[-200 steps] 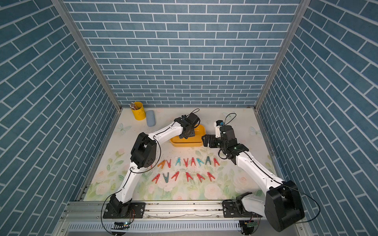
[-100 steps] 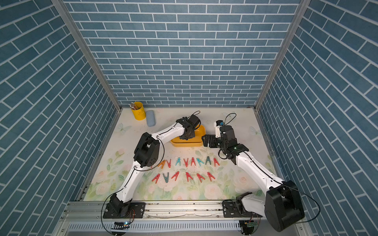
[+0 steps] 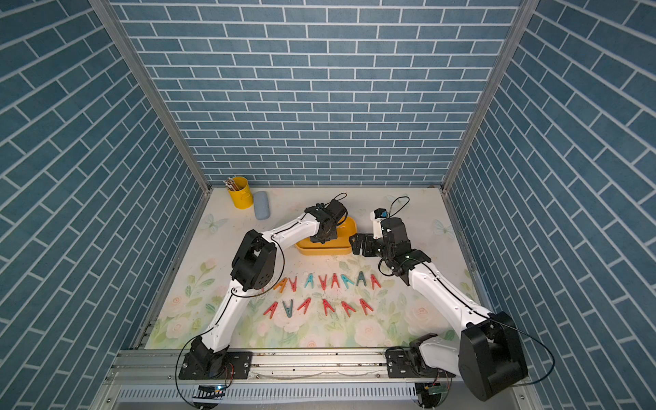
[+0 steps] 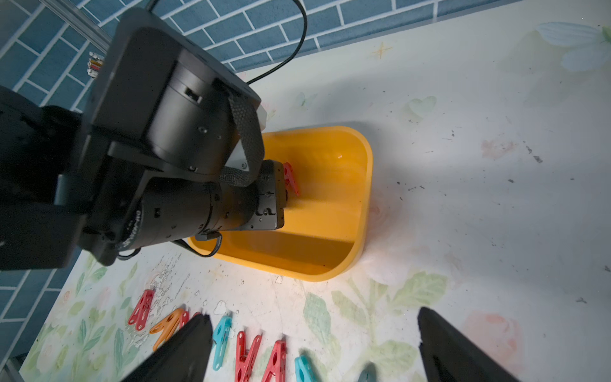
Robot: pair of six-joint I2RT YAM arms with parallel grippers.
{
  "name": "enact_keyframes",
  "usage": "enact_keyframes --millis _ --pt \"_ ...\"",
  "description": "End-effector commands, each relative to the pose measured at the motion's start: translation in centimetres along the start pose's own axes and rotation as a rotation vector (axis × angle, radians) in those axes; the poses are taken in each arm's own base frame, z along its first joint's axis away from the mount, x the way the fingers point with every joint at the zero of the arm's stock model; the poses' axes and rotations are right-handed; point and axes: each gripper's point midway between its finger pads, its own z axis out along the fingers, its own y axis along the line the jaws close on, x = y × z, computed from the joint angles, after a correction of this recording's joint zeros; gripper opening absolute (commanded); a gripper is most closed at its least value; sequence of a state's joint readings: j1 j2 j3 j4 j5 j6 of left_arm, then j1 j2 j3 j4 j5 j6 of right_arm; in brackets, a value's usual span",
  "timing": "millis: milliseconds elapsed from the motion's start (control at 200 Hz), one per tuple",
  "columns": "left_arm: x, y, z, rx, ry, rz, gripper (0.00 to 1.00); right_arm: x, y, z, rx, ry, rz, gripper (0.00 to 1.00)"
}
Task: Take the clothespins out of the storage box
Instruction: Pick up the clothespin from the storage box, then place the clothespin at the center of the board.
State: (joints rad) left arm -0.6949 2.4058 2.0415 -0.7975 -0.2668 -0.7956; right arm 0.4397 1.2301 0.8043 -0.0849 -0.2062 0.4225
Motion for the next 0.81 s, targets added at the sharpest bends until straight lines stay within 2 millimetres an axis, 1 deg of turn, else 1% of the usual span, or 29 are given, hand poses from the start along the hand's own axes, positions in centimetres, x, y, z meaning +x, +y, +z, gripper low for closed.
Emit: enact_keyframes --millis 0,80,215,260,265,270,275,280,285,305,425,620,800 --pt "-2.3 0.4 -4.5 0.05 -0.073 -0.027 0.0 -0.6 1.2 0.3 -0.054 -0.012 0.004 0.99" --pt "-2.5 0.8 -6.2 0.067 -0.085 -0.033 0.0 -0.4 2.0 0.6 -0.07 -0.005 -0.006 0.99" --pt "-2.3 2.1 -8.6 0.081 -0.098 -0.038 0.0 0.0 3.5 1.2 -0.103 0.008 -0.02 0.99" --pt "-2.0 2.7 -9.3 0.081 -0.099 -0.037 0.0 0.1 4.0 1.3 -0.114 0.01 -0.023 0.99" --pt "-1.9 2.8 -9.1 0.078 -0.095 -0.036 0.0 0.1 4.1 1.3 -0.115 0.011 -0.023 0.99" --pt "-2.0 2.8 -9.5 0.084 -0.101 -0.039 0.0 0.1 4.2 1.4 -0.117 0.012 -0.024 0.99" --pt "-1.7 3.0 -9.2 0.076 -0.094 -0.035 0.0 0.2 4.2 1.4 -0.118 0.012 -0.024 1.0" --pt "-1.9 3.0 -9.4 0.081 -0.098 -0.037 0.0 0.2 4.3 1.4 -0.119 0.012 -0.025 0.99" --pt "-1.6 3.2 -9.2 0.075 -0.092 -0.035 0.0 0.2 4.3 1.4 -0.12 0.013 -0.026 0.99" --pt "-1.4 3.5 -9.4 0.073 -0.092 -0.034 0.0 0.3 4.6 1.5 -0.127 0.014 -0.028 0.99" --pt "-0.4 5.5 -11.3 0.073 -0.099 -0.043 0.0 0.9 6.2 1.9 -0.164 0.023 -0.043 0.99" --pt "2.6 10.1 -13.1 0.039 -0.101 -0.068 0.0 1.9 8.3 2.8 -0.204 0.045 -0.056 0.99" --pt "6.7 15.1 -13.8 -0.015 -0.072 -0.103 0.0 2.5 10.2 3.5 -0.236 0.056 -0.068 0.99"
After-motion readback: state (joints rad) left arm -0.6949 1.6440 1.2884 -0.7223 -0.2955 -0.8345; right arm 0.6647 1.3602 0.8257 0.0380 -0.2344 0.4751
